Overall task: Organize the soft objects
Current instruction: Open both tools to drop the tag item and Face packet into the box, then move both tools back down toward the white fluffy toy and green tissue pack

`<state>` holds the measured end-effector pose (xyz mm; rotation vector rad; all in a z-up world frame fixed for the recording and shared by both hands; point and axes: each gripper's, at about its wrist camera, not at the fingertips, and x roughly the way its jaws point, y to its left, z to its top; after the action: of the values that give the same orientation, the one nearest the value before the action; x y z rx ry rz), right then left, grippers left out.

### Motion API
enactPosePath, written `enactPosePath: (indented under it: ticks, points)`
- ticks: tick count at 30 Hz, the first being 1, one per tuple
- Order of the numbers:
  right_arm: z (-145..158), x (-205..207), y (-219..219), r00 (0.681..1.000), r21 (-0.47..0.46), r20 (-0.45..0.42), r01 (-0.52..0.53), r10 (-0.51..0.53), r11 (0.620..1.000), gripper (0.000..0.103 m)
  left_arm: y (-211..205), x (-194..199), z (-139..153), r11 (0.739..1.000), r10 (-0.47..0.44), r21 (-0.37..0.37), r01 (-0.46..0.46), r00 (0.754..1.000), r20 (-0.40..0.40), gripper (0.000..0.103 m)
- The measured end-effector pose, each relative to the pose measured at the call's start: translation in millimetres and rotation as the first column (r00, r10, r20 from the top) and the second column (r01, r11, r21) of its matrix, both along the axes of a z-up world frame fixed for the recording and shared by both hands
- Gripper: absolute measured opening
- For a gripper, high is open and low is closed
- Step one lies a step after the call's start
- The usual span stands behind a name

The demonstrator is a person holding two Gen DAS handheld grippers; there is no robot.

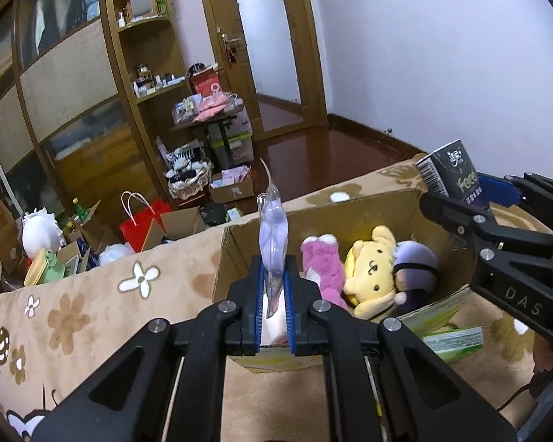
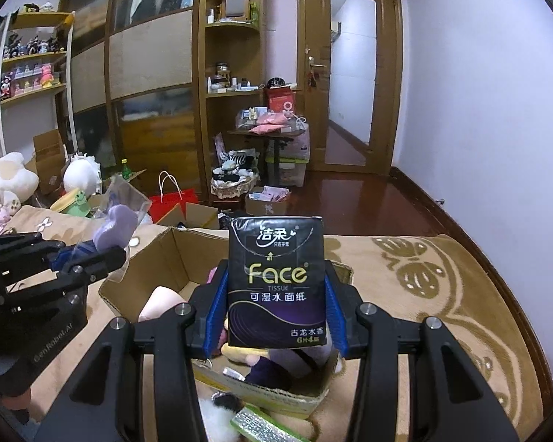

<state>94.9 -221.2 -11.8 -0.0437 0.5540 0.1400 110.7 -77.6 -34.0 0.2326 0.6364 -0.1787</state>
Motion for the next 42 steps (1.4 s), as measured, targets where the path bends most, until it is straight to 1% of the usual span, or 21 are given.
enactPosePath:
  ticks: [4, 8, 10, 14, 15, 17, 19, 21, 24, 25, 26, 27, 28, 31, 34, 36, 42]
  points:
    - [-9, 9, -2, 0.999, 0.034, -0.032, -0.010, 0.011, 0.999, 0.049, 2, 7, -7, 1.000, 0.014, -0.016, -0.015, 0.999, -0.040, 0.010]
    - [-16, 13, -4, 0.997, 0.092, -0.065, -0.038, 0.044, 0.995, 0.049, 5, 11, -12, 0.999, 0.027, -0.017, -0.028, 0.998, -0.058, 0.012]
    - [-18, 14, -4, 0.996, 0.105, -0.075, -0.045, 0.053, 0.993, 0.049, 6, 12, -14, 0.999, 0.033, -0.017, -0.034, 0.997, -0.073, 0.013]
    - [-22, 14, -1, 0.993, 0.101, -0.094, -0.058, 0.068, 0.993, 0.050, 10, 16, -18, 0.997, 0.079, 0.008, -0.079, 0.993, -0.092, 0.020]
    - [-22, 14, -1, 0.993, 0.100, -0.096, -0.059, 0.069, 0.993, 0.052, 11, 17, -19, 0.996, 0.084, 0.007, -0.084, 0.991, -0.100, 0.021]
    - [-23, 14, 1, 0.994, 0.086, -0.094, -0.046, 0.054, 0.995, 0.066, 15, 18, -20, 0.995, 0.097, 0.000, -0.098, 0.989, -0.112, 0.023]
    - [-24, 12, 1, 0.995, 0.078, -0.085, -0.041, 0.047, 0.996, 0.070, 18, 18, -19, 0.994, 0.109, -0.003, -0.111, 0.987, -0.115, 0.031]
    - [-25, 13, 0, 0.995, 0.070, -0.091, -0.040, 0.046, 0.997, 0.072, 21, 17, -17, 0.992, 0.122, -0.003, -0.123, 0.987, -0.106, 0.050]
    - [-24, 11, -2, 0.994, 0.081, -0.098, -0.032, 0.040, 0.996, 0.079, 22, 12, -13, 0.991, 0.131, -0.003, -0.132, 0.988, -0.076, 0.058]
    - [-23, 10, -3, 0.995, 0.087, -0.096, -0.031, 0.039, 0.996, 0.084, 23, 12, -12, 0.991, 0.132, -0.002, -0.133, 0.988, -0.077, 0.060]
    - [-21, 8, -5, 0.995, 0.094, -0.093, -0.032, 0.041, 0.995, 0.087, 24, 12, -12, 0.990, 0.138, 0.000, -0.138, 0.987, -0.081, 0.070]
    - [-20, 7, -6, 0.995, 0.096, -0.091, -0.030, 0.038, 0.995, 0.089, 24, 11, -12, 0.989, 0.146, 0.004, -0.146, 0.986, -0.085, 0.081]
    - [-18, 6, -7, 0.996, 0.097, -0.087, -0.024, 0.032, 0.995, 0.091, 25, 10, -13, 0.987, 0.159, 0.009, -0.159, 0.983, -0.088, 0.083]
    - [-14, 2, -12, 0.997, 0.106, -0.080, 0.001, 0.007, 0.994, 0.103, 27, 6, -14, 0.987, 0.163, 0.018, -0.162, 0.981, -0.102, 0.083]
    - [-11, -3, -15, 0.997, 0.121, -0.083, 0.008, 0.002, 0.993, 0.103, 28, 2, -14, 0.988, 0.157, 0.017, -0.156, 0.979, -0.127, 0.088]
    - [-10, -5, -18, 0.995, 0.127, -0.095, 0.014, -0.001, 0.992, 0.103, 29, -4, -14, 0.989, 0.146, 0.005, -0.146, 0.980, -0.138, 0.094]
    - [-7, -19, -24, 0.994, 0.141, -0.108, 0.026, -0.011, 0.990, 0.103, 24, -22, -13, 0.994, 0.107, -0.003, -0.109, 0.980, -0.166, 0.095]
